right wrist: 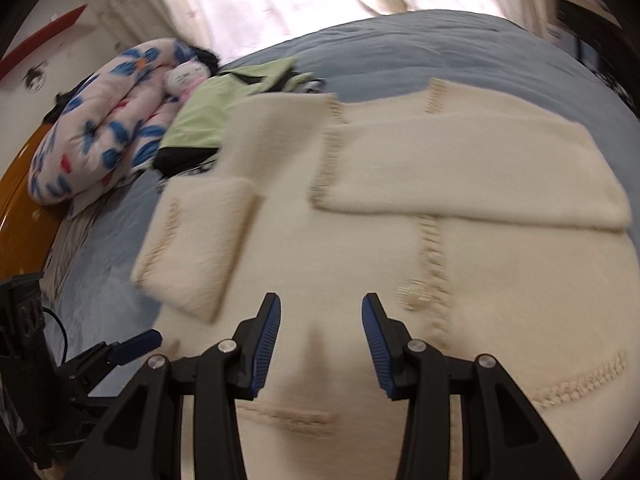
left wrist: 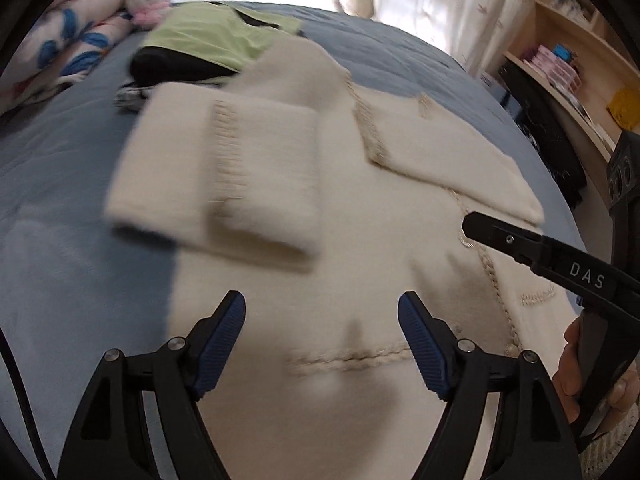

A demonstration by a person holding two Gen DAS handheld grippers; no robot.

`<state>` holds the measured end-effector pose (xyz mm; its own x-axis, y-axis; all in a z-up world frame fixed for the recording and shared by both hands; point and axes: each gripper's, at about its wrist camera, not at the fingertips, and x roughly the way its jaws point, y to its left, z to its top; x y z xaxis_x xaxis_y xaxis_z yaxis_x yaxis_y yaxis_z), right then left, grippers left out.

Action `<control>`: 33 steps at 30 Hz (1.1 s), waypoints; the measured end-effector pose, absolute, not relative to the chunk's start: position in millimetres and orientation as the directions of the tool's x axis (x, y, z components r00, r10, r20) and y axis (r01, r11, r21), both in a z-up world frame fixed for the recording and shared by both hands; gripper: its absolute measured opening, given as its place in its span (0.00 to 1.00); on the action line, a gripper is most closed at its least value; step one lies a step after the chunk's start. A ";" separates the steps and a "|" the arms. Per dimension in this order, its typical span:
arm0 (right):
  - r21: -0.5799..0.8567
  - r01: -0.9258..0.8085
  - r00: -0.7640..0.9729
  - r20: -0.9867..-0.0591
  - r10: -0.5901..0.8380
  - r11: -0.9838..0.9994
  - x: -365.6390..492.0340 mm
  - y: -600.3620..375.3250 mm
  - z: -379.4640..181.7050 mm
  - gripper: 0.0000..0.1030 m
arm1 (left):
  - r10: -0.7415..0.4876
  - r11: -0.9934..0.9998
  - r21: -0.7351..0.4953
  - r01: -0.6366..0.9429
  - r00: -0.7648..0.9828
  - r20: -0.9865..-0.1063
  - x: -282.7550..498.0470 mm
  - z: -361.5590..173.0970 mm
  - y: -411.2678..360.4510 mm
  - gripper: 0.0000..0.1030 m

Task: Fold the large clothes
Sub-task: 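Fold the held sleeve across the cardigan body and open the left tool, then grasp the braided front edge beside this sleeve with the right tool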

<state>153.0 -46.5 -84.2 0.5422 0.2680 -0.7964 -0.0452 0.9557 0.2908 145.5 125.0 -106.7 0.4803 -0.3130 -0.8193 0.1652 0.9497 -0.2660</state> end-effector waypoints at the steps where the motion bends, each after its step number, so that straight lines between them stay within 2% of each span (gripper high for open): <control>1: 0.285 -0.069 0.541 -0.795 0.276 0.956 155.0 -35.0 -80.9 0.48 | -0.293 0.956 -0.260 0.136 0.499 -0.816 142.0 -103.5 135.7 0.75; 3: 0.284 -0.106 0.541 -0.787 0.295 0.953 158.6 -16.5 -75.4 0.65 | -0.239 0.969 -0.237 0.073 0.528 -0.815 136.1 -99.4 157.8 0.75; 7: 0.237 -0.209 0.530 -0.788 0.313 0.949 169.7 34.5 -69.3 0.66 | -0.167 0.977 -0.214 -0.020 0.561 -0.811 126.9 -98.8 193.1 0.75; 11: 0.175 -0.326 0.471 -0.822 0.321 0.929 177.5 86.5 -78.9 0.67 | -0.162 0.969 -0.239 -0.068 0.554 -0.817 119.9 -106.1 215.0 0.75; 14: 0.047 -0.386 0.477 -0.844 0.244 0.921 179.2 118.6 -92.0 0.67 | -0.165 0.967 -0.245 -0.076 0.546 -0.821 115.3 -111.6 224.4 0.75; 18: -0.101 -0.355 0.533 -0.839 0.112 0.929 190.9 136.0 -104.6 0.66 | -0.164 0.966 -0.245 -0.081 0.539 -0.826 109.9 -116.2 231.4 0.75; 19: -0.093 -0.358 0.542 -0.831 0.125 0.929 192.7 133.8 -101.3 0.60 | -0.165 0.966 -0.247 -0.082 0.539 -0.826 110.0 -116.8 231.5 0.75; 20: -0.076 -0.364 0.540 -0.829 0.144 0.928 194.4 130.5 -96.9 0.23 | -0.167 0.965 -0.250 -0.083 0.541 -0.824 109.9 -116.7 232.5 0.75; 21: -0.062 -0.349 0.537 -0.831 0.145 0.935 197.1 122.8 -89.4 0.10 | -0.168 0.964 -0.252 -0.083 0.543 -0.823 109.7 -116.5 232.6 0.75; 27: 0.177 -0.160 0.599 -0.765 0.239 0.971 181.2 13.1 -25.6 0.10 | -0.181 0.967 -0.251 -0.053 0.552 -0.814 111.5 -112.9 222.9 0.75; 30: 0.246 -0.077 0.559 -0.792 0.246 0.966 163.5 -40.4 -31.6 0.10 | -0.200 0.966 -0.257 -0.030 0.539 -0.818 113.5 -115.8 213.0 0.75; 33: 0.272 -0.016 0.462 -0.851 0.248 0.962 146.1 -74.6 -65.6 0.13 | -0.212 0.968 -0.250 -0.003 0.522 -0.826 116.2 -118.7 199.6 0.75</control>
